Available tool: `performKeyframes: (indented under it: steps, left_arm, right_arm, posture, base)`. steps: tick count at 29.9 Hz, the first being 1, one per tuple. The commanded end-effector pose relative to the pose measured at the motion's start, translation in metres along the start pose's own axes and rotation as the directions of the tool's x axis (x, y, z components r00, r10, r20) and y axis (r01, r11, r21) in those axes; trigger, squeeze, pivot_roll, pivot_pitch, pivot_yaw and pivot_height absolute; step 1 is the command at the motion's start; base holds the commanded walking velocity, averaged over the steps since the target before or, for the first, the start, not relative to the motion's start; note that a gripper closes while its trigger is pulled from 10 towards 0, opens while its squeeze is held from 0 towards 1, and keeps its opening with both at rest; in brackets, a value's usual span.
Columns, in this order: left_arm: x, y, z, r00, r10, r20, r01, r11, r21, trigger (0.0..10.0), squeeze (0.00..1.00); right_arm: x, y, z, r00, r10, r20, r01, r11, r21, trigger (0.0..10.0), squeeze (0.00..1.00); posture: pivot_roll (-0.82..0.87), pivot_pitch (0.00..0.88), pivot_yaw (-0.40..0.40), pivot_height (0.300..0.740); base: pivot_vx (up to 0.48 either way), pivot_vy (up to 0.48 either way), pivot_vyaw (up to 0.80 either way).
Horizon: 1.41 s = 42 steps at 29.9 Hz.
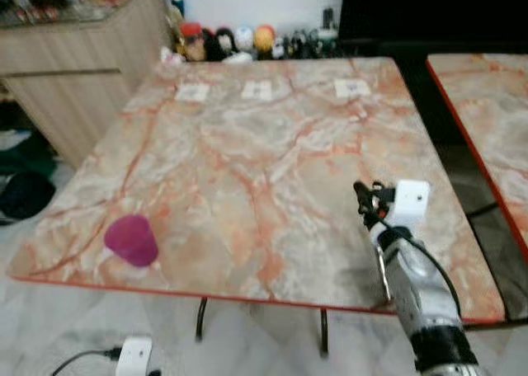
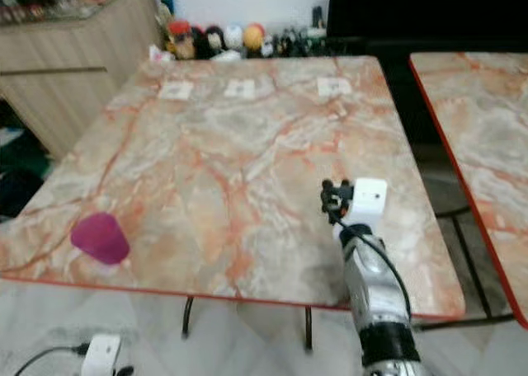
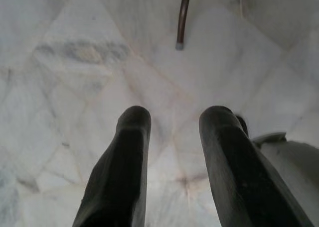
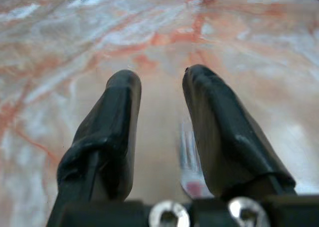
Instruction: Setting the table
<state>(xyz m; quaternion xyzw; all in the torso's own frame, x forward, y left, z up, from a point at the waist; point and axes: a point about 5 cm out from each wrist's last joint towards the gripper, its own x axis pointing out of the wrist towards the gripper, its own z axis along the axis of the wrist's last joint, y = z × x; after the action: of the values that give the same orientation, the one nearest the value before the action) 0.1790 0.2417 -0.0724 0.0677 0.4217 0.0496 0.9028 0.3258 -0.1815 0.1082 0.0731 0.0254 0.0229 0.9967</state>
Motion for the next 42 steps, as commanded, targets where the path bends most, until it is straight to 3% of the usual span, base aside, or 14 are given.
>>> performKeyframes:
  steps: [1,5,9,12,15,17,28,29,33,34,42]
  left_arm:
    - [-0.004,0.004,-0.016,0.999,0.01,-0.051,-0.01,1.0,-0.006,10.0,0.0]
    - [-0.005,0.004,-0.017,0.998,0.01,-0.058,-0.01,1.0,0.001,10.0,0.0]
    - [-0.005,0.004,-0.017,0.998,0.005,-0.06,-0.005,1.0,0.008,10.0,0.0]
    - [-0.004,0.002,-0.017,0.998,0.001,-0.058,0.0,1.0,0.009,10.0,0.0]
    - [-0.004,0.001,-0.016,0.998,-0.001,-0.057,0.002,1.0,0.01,10.0,0.0]
    - [-0.004,0.0,-0.016,0.998,-0.002,-0.055,0.002,1.0,0.005,10.0,0.0]
    - [-0.005,0.0,-0.019,0.998,-0.003,-0.062,0.003,1.0,0.003,10.0,0.0]
    - [-0.005,0.0,-0.019,0.998,-0.003,-0.062,0.003,1.0,0.003,10.0,0.0]
    - [-0.005,0.0,-0.019,0.998,-0.005,-0.062,0.005,1.0,0.002,10.0,0.0]
    - [-0.005,0.0,-0.019,0.998,-0.005,-0.062,0.005,1.0,0.003,10.0,0.0]
    - [-0.005,-0.002,-0.02,0.998,-0.01,-0.061,0.011,1.0,0.006,10.0,0.0]
  right_arm:
    - [-0.006,0.002,0.004,1.0,-0.012,0.001,0.012,1.0,0.0,10.0,0.0]
    - [-0.025,0.004,0.007,0.992,-0.104,-0.07,0.1,0.993,-0.057,10.0,0.0]
    - [-0.032,0.017,0.014,0.994,-0.067,-0.088,0.063,0.997,-0.049,10.0,0.0]
    - [-0.033,0.02,0.007,0.985,-0.049,-0.165,0.034,0.995,-0.09,10.0,0.0]
    - [-0.033,0.018,0.003,0.976,-0.086,-0.199,0.073,0.995,-0.072,10.0,0.0]
    - [-0.033,0.01,0.003,0.957,-0.17,-0.235,0.159,0.985,-0.068,10.0,0.0]
    - [-0.037,0.001,-0.008,0.933,-0.208,-0.293,0.188,0.977,-0.097,10.0,0.0]
    - [-0.037,0.001,-0.01,0.931,-0.209,-0.301,0.191,0.978,-0.087,10.0,1.0]
    - [-0.034,-0.003,-0.012,0.925,-0.219,-0.309,0.203,0.976,-0.084,10.0,1.0]
    - [-0.033,-0.004,-0.013,0.925,-0.221,-0.308,0.204,0.975,-0.087,10.0,0.0]
    - [-0.015,-0.004,-0.015,0.939,-0.183,-0.29,0.16,0.982,-0.102,10.0,0.0]
  posture:
    - [-0.06,0.084,0.062,0.74]
    - [-0.07,0.088,0.064,0.74]
    - [-0.08,0.089,0.068,0.74]
    - [-0.09,0.088,0.067,0.74]
    - [-0.08,0.086,0.065,0.74]
    - [-0.08,0.083,0.058,0.74]
    - [-0.08,0.092,0.056,0.74]
    - [-0.08,0.091,0.057,0.74]
    - [-0.08,0.092,0.059,0.74]
    - [-0.08,0.093,0.06,0.74]
    - [-0.07,0.095,0.064,0.74]
  base:
    - [0.0,0.0,0.0]
    - [0.0,0.0,0.0]
    - [0.0,0.0,0.0]
    - [0.0,0.0,0.0]
    - [0.0,0.0,0.0]
    - [0.0,0.0,0.0]
    - [0.0,0.0,0.0]
    - [0.0,0.0,0.0]
    - [0.0,0.0,0.0]
    - [0.0,0.0,0.0]
    - [0.0,0.0,0.0]
